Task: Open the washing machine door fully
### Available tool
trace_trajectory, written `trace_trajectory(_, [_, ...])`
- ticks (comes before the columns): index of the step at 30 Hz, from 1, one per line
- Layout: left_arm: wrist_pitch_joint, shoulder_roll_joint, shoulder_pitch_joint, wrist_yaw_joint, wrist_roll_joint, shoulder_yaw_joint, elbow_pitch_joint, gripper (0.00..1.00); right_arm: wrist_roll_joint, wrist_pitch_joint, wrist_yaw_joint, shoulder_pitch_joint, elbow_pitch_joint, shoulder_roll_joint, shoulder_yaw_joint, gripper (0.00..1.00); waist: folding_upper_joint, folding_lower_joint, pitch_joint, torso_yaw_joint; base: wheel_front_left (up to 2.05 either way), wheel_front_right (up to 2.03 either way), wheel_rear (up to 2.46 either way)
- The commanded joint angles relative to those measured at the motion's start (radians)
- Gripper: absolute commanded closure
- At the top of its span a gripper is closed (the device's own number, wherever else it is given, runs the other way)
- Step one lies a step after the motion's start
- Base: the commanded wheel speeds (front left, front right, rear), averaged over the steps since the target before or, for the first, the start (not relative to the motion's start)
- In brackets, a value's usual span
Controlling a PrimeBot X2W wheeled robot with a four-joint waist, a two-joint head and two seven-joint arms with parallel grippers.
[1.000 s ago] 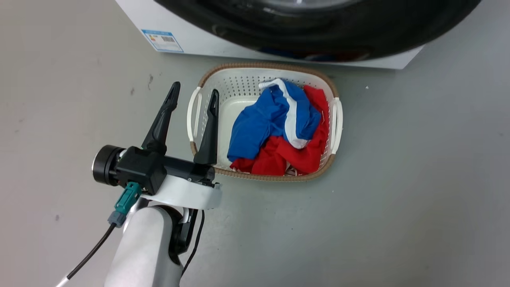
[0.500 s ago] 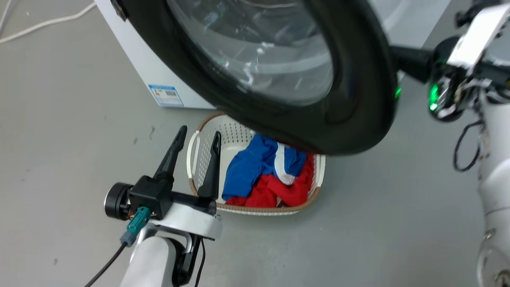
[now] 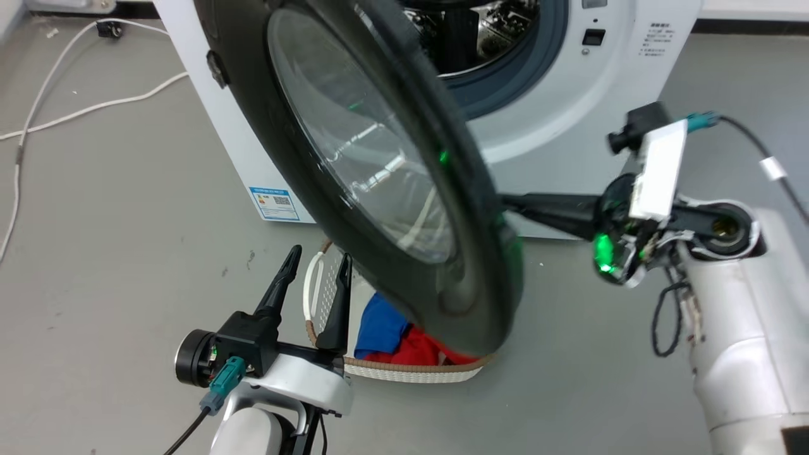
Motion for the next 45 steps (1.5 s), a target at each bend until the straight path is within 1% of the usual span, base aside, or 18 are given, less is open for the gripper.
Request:
trace_trajectory(1, [-0.003, -0.001, 0.006, -0.005, -0.004, -0.004, 0.003, 0.00, 0.046, 0.005, 0.003, 0.027, -0.018, 0.015, 0.045, 1.00, 0.0000, 0.0002, -0.010, 0.008, 0.00, 0.00, 0.00])
trace_trajectory(5, [-0.003, -0.001, 0.008, -0.007, -0.010, -0.009, 0.012, 0.00, 0.156, -0.032, 0.002, 0.072, -0.069, 0.013, 0.189, 1.00, 0.0000, 0.0002, -0.024, 0.018, 0.00, 0.00, 0.00])
trace_trajectory(9, [-0.003, -0.001, 0.016, -0.007, -0.013, -0.010, 0.017, 0.00, 0.229, -0.086, 0.003, 0.101, -0.116, 0.013, 0.315, 1.00, 0.0000, 0.0002, -0.039, 0.024, 0.00, 0.00, 0.00])
trace_trajectory(12, [-0.003, -0.001, 0.022, -0.007, -0.015, -0.012, 0.020, 0.00, 0.270, -0.132, 0.002, 0.116, -0.140, 0.013, 0.384, 1.00, 0.0000, 0.0002, -0.048, 0.027, 0.00, 0.00, 0.00])
trace_trajectory(15, [-0.003, -0.001, 0.028, -0.006, -0.015, -0.011, 0.024, 0.00, 0.289, -0.194, 0.002, 0.131, -0.160, 0.012, 0.420, 1.00, 0.0000, 0.0002, -0.057, 0.028, 0.00, 0.00, 0.00])
trace_trajectory(19, [-0.003, 0.001, 0.041, -0.005, -0.014, -0.004, 0.029, 0.00, 0.303, -0.274, 0.002, 0.156, -0.173, 0.010, 0.406, 1.00, 0.0000, 0.0002, -0.071, 0.019, 0.00, 0.00, 0.00])
trace_trajectory(24, [-0.003, 0.006, 0.052, -0.007, -0.012, 0.002, 0.033, 0.00, 0.319, -0.395, 0.003, 0.211, -0.220, -0.031, 0.327, 1.00, 0.0000, 0.0002, -0.081, 0.004, 0.00, 0.00, 0.00])
trace_trajectory(29, [-0.003, 0.017, 0.066, -0.007, -0.011, 0.009, 0.035, 0.00, 0.325, -0.531, 0.002, 0.326, -0.306, -0.073, 0.239, 1.00, 0.0000, 0.0002, -0.094, -0.017, 0.00, 0.00, 0.00])
trace_trajectory(34, [-0.003, 0.035, 0.086, -0.007, -0.008, 0.018, 0.037, 0.00, 0.279, -0.684, 0.002, 0.466, -0.394, -0.116, 0.167, 1.00, 0.0000, 0.0002, -0.102, -0.039, 0.00, 0.00, 0.00])
trace_trajectory(35, [-0.003, 0.039, 0.088, -0.007, -0.009, 0.020, 0.037, 0.00, 0.267, -0.718, 0.002, 0.495, -0.410, -0.119, 0.153, 0.66, 0.0000, 0.0002, -0.103, -0.042, 0.00, 0.00, 0.00])
trace_trajectory(36, [-0.003, 0.044, 0.091, -0.008, -0.010, 0.022, 0.036, 0.00, 0.245, -0.751, 0.003, 0.522, -0.427, -0.126, 0.144, 0.26, 0.0000, 0.0002, -0.102, -0.046, 0.00, 0.00, 0.00])
trace_trajectory(37, [-0.003, 0.047, 0.094, -0.007, -0.011, 0.024, 0.036, 0.00, 0.230, -0.785, 0.003, 0.549, -0.441, -0.127, 0.132, 0.00, 0.0000, 0.0002, -0.104, -0.049, 0.00, 0.00, 0.00])
trace_trajectory(39, [-0.003, 0.052, 0.102, -0.006, -0.013, 0.026, 0.037, 0.00, 0.197, -0.845, 0.003, 0.596, -0.467, -0.128, 0.115, 0.00, 0.0000, 0.0002, -0.110, -0.057, 0.00, 0.00, 0.00])
trace_trajectory(42, [-0.003, 0.056, 0.104, -0.003, -0.016, 0.029, 0.038, 0.00, 0.094, -0.953, 0.003, 0.653, -0.498, -0.147, 0.096, 0.00, 0.0000, 0.0002, -0.115, -0.066, 0.00, 0.00, 0.00])
trace_trajectory(45, [-0.003, 0.060, 0.106, -0.002, -0.020, 0.029, 0.041, 0.00, -0.082, -1.081, 0.003, 0.691, -0.518, -0.179, 0.082, 0.00, 0.0000, 0.0002, -0.120, -0.071, 0.00, 0.00, 0.00])
